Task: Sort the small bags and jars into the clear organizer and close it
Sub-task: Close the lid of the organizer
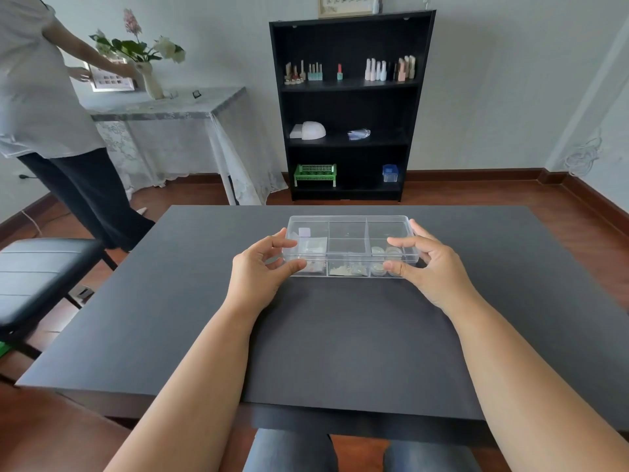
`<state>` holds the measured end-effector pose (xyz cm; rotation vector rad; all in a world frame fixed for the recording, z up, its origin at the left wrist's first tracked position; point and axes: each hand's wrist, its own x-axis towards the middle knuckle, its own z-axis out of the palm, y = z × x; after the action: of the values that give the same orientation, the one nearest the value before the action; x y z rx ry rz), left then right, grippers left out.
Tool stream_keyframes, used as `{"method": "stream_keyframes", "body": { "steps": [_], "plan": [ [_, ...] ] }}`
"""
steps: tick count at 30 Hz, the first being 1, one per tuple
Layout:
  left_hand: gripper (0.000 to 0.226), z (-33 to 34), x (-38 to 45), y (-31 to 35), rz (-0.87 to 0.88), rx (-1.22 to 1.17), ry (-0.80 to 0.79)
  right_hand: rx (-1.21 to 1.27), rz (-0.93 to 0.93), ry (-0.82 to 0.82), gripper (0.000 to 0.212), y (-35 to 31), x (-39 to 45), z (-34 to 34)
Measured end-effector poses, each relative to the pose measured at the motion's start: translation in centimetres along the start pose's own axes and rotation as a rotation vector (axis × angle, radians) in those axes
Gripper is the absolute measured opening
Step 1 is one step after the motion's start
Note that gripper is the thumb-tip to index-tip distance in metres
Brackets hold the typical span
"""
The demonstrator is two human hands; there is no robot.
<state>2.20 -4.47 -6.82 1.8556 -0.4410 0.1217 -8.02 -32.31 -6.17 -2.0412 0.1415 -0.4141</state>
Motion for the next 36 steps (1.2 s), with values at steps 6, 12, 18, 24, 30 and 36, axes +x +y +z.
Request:
{"method": "stream_keyframes", "body": {
  "steps": [6,12,18,24,30,36],
  "plan": [
    [0.029,-0.1,-0.1,0.1,-0.008,0.004,-0.011,0.021,-0.006,-0.017,0.034,0.1,0.0,-0.2],
    [0.028,0.0,0.1,0.0,-0.014,0.016,-0.015,0.014,-0.019,-0.011,0.039,0.4,0.2,-0.2],
    [0.028,0.5,1.9,0.0,-0.051,0.059,-0.01,-0.028,0.014,-0.001,0.038,0.5,1.7,0.3],
    [0.027,1.7,4.6,-0.1,-0.059,0.056,-0.01,-0.076,0.061,0.081,0.038,1.2,4.3,0.7],
    [0.026,2.4,7.4,-0.5,-0.086,0.04,-0.019,-0.074,0.094,0.105,0.038,1.3,6.4,1.2],
    [0.025,2.9,9.1,-1.0,-0.111,0.009,-0.021,-0.087,0.104,0.103,0.038,1.5,8.3,1.4]
  ]
}}
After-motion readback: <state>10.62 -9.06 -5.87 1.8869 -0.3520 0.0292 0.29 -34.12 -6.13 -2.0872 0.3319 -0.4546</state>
